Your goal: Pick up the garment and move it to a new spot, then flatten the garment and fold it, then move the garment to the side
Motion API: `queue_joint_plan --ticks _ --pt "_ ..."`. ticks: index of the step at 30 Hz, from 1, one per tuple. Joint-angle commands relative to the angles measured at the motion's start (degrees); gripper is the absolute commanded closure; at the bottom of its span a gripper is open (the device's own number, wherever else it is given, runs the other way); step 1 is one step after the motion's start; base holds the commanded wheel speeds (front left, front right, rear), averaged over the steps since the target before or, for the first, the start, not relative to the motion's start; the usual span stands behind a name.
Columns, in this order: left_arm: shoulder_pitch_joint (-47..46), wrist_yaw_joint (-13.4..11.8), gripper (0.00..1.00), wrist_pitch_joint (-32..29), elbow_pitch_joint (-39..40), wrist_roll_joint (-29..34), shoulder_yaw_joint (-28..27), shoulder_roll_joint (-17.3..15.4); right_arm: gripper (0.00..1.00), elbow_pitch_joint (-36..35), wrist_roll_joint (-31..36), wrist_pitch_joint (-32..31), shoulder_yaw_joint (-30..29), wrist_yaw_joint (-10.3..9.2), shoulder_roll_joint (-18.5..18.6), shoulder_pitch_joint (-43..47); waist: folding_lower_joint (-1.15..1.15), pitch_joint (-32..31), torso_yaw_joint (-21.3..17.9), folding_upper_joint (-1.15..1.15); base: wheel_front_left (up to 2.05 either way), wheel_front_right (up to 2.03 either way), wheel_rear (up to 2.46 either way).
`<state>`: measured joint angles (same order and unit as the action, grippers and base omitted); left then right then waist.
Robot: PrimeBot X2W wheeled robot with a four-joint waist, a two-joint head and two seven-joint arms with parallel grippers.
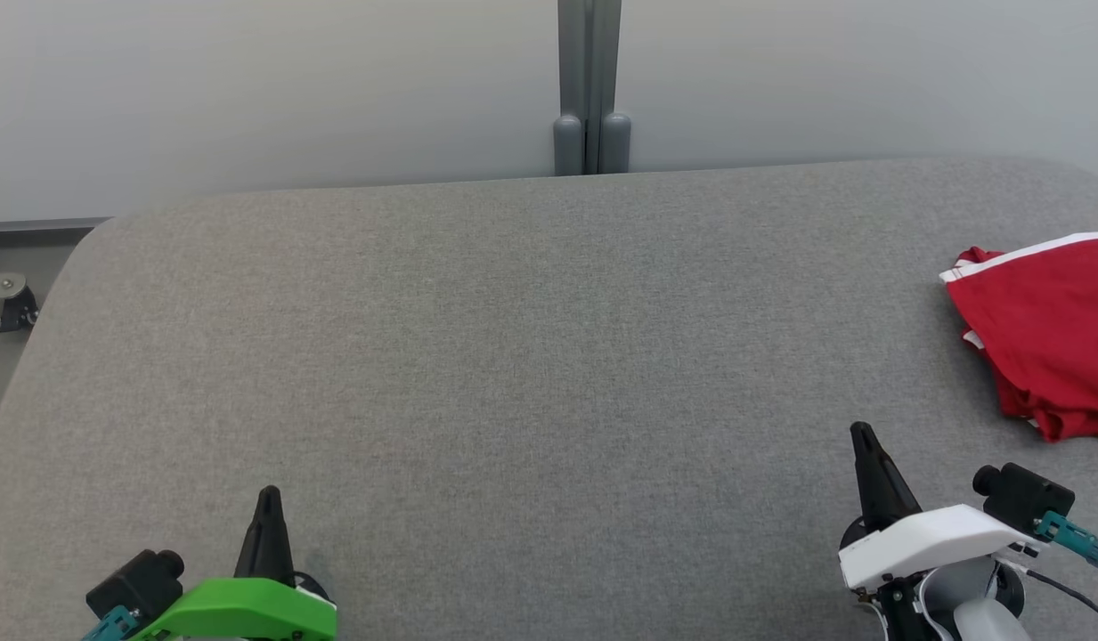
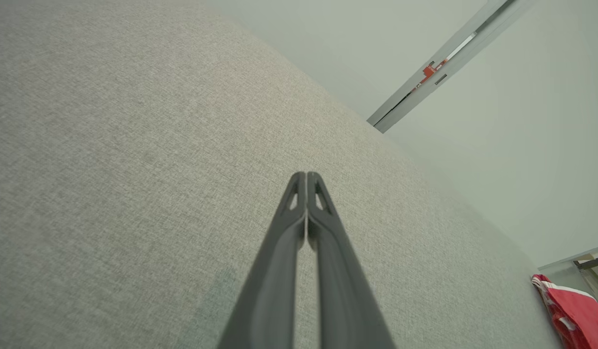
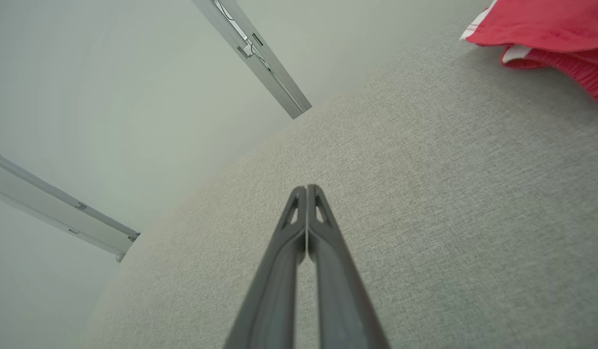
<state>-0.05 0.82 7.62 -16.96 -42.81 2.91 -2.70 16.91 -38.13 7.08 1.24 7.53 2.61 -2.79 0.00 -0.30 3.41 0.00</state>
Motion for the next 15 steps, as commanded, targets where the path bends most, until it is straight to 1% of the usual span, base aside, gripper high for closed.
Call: queue_joint_plan --ticks 1,15 --pt "-1.9 0.49 1.0 -0.38 0.98 -1.85 -0.63 -0.15 1.0 -1.03 -2.11 -0.44 -0.41 -0.02 0.26 -1.68 0.0 0.01 -0.05 0.0 0.0 0.0 0.0" --pt "-2.9 1.84 1.0 -3.2 1.45 -11.65 -2.48 -0.18 1.0 -1.49 -12.87 -3.16 -1.91 -0.02 0.33 -2.13 0.0 0.08 -0.54 0.0 0.0 0.0 0.0"
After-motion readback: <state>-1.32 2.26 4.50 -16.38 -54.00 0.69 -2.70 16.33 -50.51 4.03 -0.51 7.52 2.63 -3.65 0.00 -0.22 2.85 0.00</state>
